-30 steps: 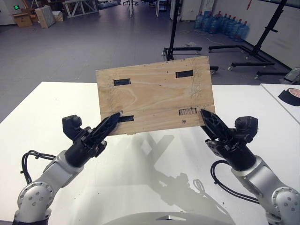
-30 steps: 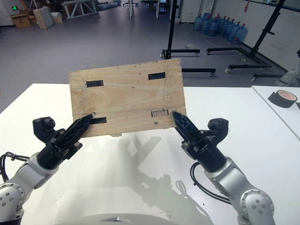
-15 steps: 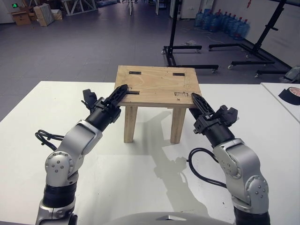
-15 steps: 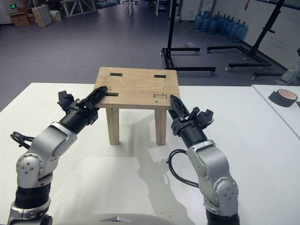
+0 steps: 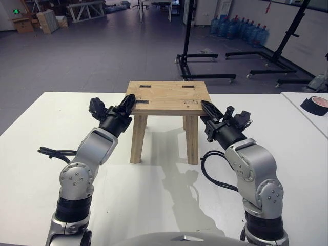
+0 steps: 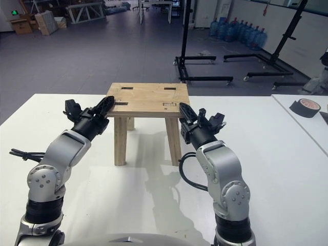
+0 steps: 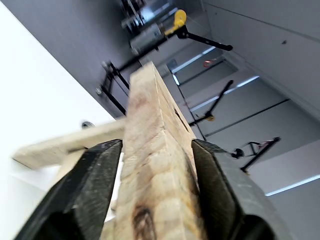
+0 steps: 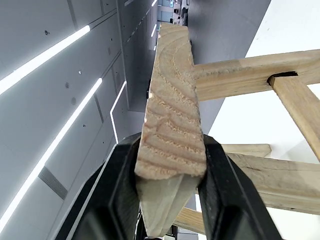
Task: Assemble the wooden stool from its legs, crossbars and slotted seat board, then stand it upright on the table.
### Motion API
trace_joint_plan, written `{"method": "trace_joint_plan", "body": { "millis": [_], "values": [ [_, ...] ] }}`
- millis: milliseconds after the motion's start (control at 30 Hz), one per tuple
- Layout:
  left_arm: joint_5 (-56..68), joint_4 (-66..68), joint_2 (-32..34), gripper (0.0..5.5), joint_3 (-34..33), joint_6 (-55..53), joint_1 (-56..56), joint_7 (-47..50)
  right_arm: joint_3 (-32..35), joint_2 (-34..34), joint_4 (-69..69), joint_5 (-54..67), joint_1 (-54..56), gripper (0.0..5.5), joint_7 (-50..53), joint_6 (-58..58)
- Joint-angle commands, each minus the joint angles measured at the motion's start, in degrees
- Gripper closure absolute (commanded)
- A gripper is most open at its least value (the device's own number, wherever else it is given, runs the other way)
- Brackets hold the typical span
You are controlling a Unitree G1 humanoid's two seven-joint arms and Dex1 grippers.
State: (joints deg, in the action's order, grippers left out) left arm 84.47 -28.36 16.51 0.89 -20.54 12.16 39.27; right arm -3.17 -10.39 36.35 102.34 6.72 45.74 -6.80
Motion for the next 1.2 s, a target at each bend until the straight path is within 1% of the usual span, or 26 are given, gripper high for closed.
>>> {"method": "trace_joint_plan", "body": {
  "millis": [33,100,200,367,433,500,600,667,767,833,933,1000,1067,1133,1200],
  "values": [
    [-7.9,6.0,-0.2,2.27,0.2,-4.2,-8.7,6.3,-2.0,-4.4,-5.8,-9.2,-2.7,3.48,5.5,-7.1],
    [-9.4,5.6,-0.9,1.83,-0.3,-4.4,-8.6,5.8,-2.3,-4.6,-7.5,-11.8,-2.7,2.97,5.9,-9.3],
    [-11.3,4.3,-2.0,1.26,-0.9,-4.9,-9.4,5.1,-1.1,-4.5,-9.0,-13.8,-3.3,2.32,4.3,-11.3],
    [-18.6,2.0,0.2,0.4,-0.8,-6.2,-9.8,-0.6,0.3,-4.9,-8.8,-17.0,-3.5,1.25,1.1,-13.9],
    [-22.8,1.2,1.3,0.4,-1.1,-6.4,-9.6,-3.1,0.8,-7.1,-7.9,-20.9,-2.5,1.25,-3.8,-15.7],
    [-25.4,0.3,1.5,0.4,-2.0,-6.0,-9.2,-5.2,2.4,-7.8,-6.5,-23.2,-1.5,1.25,-7.5,-15.8],
    [-29.0,-1.7,2.0,0.4,-3.6,-5.3,-8.9,-8.6,4.9,-8.1,-3.1,-24.4,0.5,1.25,-12.3,-15.4],
    [-33.4,-2.8,3.6,0.4,-3.8,-5.2,-8.6,-11.7,7.2,-8.9,-2.5,-25.4,3.2,1.25,-15.1,-15.2],
    [-40.5,-3.1,6.0,0.4,-3.6,-5.1,-7.2,-16.6,7.9,-13.0,-2.6,-32.9,6.2,1.25,-22.4,-16.4],
    [-44.3,-2.1,7.0,0.4,-3.9,-4.8,-6.3,-19.3,9.5,-13.0,-5.3,-36.6,7.8,1.25,-23.8,-15.5],
    [-54.0,0.4,10.1,0.4,-2.3,-1.5,-6.1,-25.8,10.4,-14.4,-9.9,-47.0,8.1,1.25,-29.6,-13.0],
    [-60.5,4.5,11.2,0.4,-1.5,3.6,-6.4,-30.1,9.3,-15.5,-14.6,-56.9,6.1,1.25,-34.1,-9.0],
    [-66.0,9.8,11.1,0.4,-1.2,9.9,-6.9,-33.7,6.7,-15.8,-20.0,-67.5,3.8,1.25,-38.4,-3.5],
    [-71.4,16.1,10.6,0.4,-1.3,16.7,-6.3,-35.5,4.5,-14.4,-25.0,-76.3,2.7,1.25,-40.7,2.4],
    [-72.6,21.6,8.5,0.4,-3.2,21.1,-5.0,-36.5,3.9,-12.3,-28.1,-81.6,3.3,1.25,-41.3,6.2]
  ]
}}
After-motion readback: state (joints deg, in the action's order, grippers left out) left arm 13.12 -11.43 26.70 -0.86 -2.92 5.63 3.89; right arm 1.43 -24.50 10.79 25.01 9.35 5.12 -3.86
